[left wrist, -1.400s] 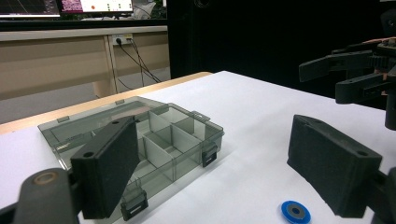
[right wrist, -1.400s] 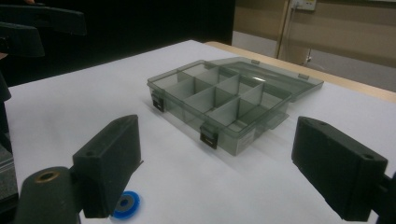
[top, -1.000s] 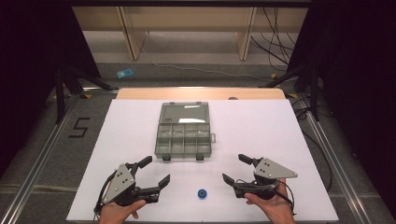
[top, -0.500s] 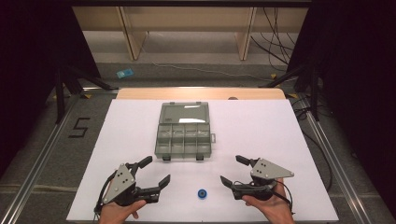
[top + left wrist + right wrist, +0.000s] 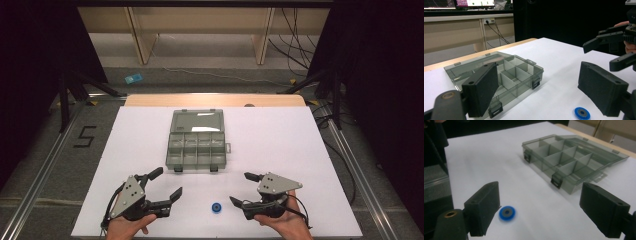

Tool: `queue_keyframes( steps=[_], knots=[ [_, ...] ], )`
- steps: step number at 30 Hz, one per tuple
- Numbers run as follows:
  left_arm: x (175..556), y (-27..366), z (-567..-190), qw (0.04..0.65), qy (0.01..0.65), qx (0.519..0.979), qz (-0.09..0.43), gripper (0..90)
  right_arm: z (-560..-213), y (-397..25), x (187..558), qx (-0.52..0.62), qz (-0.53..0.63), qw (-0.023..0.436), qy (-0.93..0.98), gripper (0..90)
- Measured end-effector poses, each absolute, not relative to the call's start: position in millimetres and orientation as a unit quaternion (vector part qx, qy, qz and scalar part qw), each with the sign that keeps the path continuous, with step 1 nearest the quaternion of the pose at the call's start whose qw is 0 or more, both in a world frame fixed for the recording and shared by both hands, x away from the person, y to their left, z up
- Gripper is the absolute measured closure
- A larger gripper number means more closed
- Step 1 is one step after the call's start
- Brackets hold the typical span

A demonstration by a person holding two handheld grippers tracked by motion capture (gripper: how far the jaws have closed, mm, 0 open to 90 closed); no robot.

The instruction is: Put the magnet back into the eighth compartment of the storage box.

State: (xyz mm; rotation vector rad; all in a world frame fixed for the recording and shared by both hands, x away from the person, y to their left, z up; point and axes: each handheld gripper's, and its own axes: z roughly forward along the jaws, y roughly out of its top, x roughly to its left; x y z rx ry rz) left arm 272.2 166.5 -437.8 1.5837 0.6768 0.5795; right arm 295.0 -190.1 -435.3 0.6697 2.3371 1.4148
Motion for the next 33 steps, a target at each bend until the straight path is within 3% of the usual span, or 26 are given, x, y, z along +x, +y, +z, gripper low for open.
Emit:
queue_keyframes(
  steps=[33],
  knots=[
    [272.2,166.8,-438.2,0.613,0.298,0.687,0.251,16.2,-449.4,-137.2,298.1,0.152,0.332,0.099,0.926,28.7]
  ],
)
